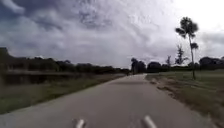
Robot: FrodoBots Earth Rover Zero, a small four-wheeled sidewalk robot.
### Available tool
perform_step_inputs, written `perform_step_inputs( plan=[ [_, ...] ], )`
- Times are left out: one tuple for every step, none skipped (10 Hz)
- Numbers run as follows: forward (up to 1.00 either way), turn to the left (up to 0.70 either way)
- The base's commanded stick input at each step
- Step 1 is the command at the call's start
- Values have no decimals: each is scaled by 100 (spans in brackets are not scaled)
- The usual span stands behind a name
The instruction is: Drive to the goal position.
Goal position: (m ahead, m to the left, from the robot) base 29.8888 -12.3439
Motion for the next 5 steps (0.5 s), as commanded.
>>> perform_step_inputs(
  plan=[
    [69, 3],
    [69, 3],
    [69, 3],
    [69, 3],
    [69, 3]
  ],
)
